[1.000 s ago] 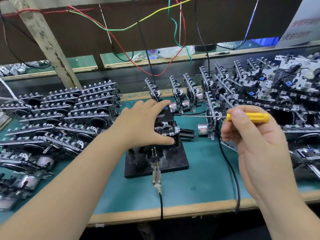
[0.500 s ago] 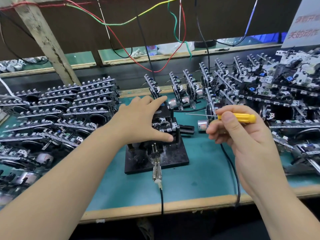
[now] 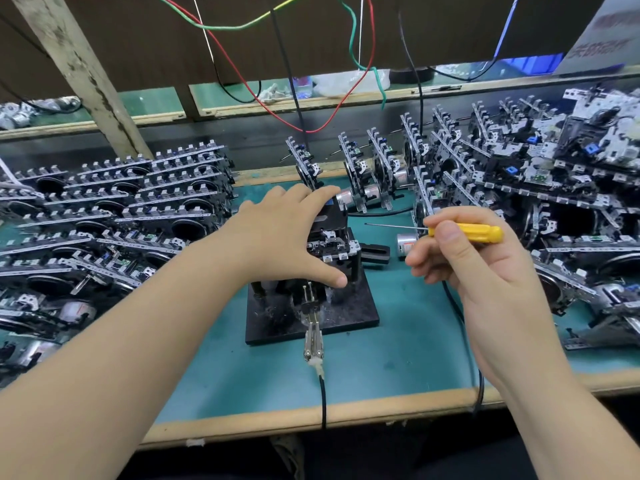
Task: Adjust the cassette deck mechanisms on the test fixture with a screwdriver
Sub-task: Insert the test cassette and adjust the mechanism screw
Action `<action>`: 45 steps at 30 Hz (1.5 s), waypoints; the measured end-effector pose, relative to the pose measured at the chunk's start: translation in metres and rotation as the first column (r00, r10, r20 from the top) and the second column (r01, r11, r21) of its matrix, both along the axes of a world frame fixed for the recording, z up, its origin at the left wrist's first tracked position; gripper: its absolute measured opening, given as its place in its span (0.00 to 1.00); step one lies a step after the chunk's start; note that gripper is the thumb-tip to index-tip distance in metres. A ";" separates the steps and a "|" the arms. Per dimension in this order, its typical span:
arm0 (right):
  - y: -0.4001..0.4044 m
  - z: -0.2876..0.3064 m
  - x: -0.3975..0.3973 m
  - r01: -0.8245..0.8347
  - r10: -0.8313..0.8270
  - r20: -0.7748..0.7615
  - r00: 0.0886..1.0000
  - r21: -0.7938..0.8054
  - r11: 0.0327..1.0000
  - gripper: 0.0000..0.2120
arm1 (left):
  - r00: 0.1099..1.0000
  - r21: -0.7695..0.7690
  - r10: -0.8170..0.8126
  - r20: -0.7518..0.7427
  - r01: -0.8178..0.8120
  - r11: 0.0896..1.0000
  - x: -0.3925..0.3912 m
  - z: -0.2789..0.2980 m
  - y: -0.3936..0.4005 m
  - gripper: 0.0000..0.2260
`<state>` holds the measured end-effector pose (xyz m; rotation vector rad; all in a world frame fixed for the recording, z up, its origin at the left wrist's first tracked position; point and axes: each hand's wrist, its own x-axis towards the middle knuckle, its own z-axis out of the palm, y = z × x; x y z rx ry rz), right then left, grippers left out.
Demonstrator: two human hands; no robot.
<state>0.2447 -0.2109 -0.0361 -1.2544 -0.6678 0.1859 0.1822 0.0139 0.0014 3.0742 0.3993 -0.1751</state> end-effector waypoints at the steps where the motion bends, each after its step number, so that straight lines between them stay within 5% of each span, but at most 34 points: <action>1: 0.002 0.001 0.000 -0.005 0.005 0.013 1.000 -0.002 1.000 0.06 | 1.000 0.002 -0.002 0.002 0.002 1.000 0.000 0.000 0.000 0.55; 9: 0.032 0.009 0.001 -0.033 0.122 0.298 0.947 -0.287 0.957 0.06 | 0.999 -0.012 0.006 0.035 -0.006 1.000 -0.001 0.000 -0.004 0.55; 15: 0.047 0.009 0.001 0.097 0.221 0.501 0.837 -0.533 0.840 0.16 | 0.957 -0.423 0.076 0.280 0.053 0.904 -0.037 0.013 0.016 0.56; 22: 0.044 0.004 0.007 0.046 0.234 0.462 0.855 -0.517 0.855 0.21 | 0.894 -0.191 0.069 0.443 0.019 0.981 -0.095 -0.029 0.013 0.37; 27: 0.043 -0.005 0.007 0.010 0.231 0.440 0.868 -0.480 0.877 0.15 | 0.894 -0.212 0.164 0.417 -0.080 0.974 -0.101 -0.051 -0.001 0.42; 36: 0.040 -0.005 0.000 0.022 0.233 0.449 0.862 -0.494 0.869 0.13 | 0.842 -0.192 0.142 0.521 -0.046 0.980 -0.095 -0.045 -0.003 0.33; 42: 0.043 0.007 0.012 0.027 0.287 0.482 0.828 -0.545 0.838 0.22 | 0.843 -0.478 0.305 0.443 -0.066 0.876 -0.092 -0.038 0.003 0.43; 45: 0.050 0.020 0.032 -0.031 0.437 0.377 0.817 -0.728 0.685 0.25 | 0.887 -0.574 0.348 0.303 -0.122 0.810 -0.083 -0.021 0.016 0.51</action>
